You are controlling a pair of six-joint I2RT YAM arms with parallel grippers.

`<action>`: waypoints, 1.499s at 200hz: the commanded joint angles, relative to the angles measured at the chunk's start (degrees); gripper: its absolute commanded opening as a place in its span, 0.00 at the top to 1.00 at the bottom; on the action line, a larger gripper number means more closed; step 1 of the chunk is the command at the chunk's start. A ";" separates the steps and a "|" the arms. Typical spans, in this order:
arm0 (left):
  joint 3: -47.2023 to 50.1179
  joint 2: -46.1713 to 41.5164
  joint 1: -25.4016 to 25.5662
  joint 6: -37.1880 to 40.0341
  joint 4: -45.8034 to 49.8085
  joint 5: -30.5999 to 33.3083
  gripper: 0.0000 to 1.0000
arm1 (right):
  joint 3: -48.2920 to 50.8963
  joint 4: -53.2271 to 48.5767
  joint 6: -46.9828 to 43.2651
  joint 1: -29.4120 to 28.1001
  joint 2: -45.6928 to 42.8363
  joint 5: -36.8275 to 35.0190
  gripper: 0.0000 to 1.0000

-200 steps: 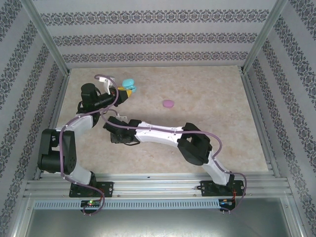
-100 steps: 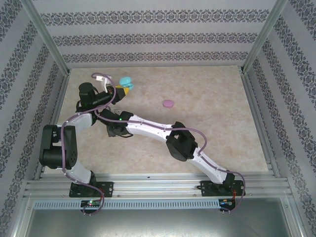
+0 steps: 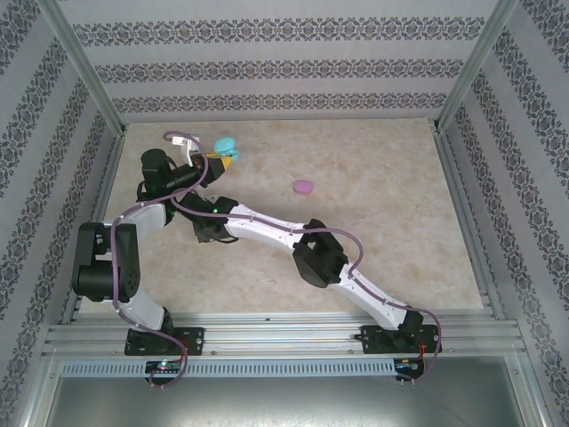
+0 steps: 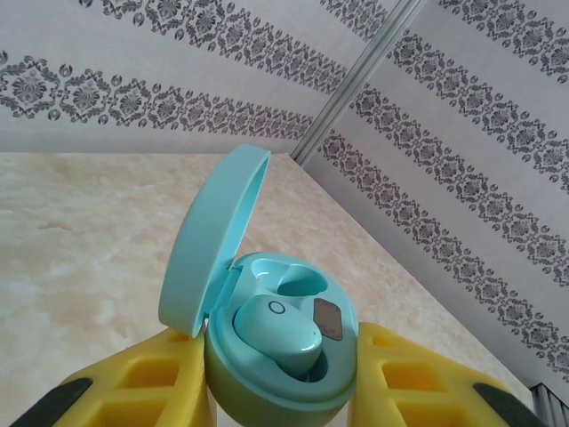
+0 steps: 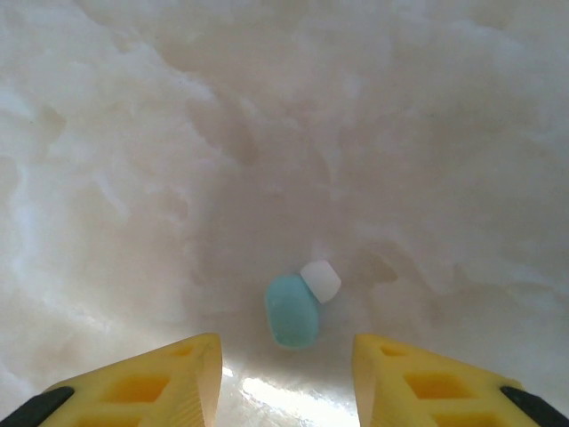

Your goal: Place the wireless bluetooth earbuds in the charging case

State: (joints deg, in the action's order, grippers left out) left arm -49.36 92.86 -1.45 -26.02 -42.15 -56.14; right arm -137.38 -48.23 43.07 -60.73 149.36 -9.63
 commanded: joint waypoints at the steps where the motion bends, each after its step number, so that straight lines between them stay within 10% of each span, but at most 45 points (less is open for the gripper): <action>1: -1.33 0.13 0.40 -0.78 -3.47 -1.57 0.95 | -2.95 -0.90 -1.10 0.44 2.19 -0.44 0.57; 133: -0.57 -0.73 0.30 -1.14 -3.71 -2.23 0.95 | -1.79 -1.96 -4.81 0.51 1.82 -1.27 0.84; 300: 8.44 -9.51 1.94 -0.09 -0.04 -3.47 0.95 | 80.23 25.59 8.52 1.03 -48.35 4.44 0.83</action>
State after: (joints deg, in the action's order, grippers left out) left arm -42.54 85.41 -1.13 -26.00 -41.17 -57.71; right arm -63.51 -29.41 48.03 -60.47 104.47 -7.75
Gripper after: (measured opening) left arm 0.323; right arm 0.164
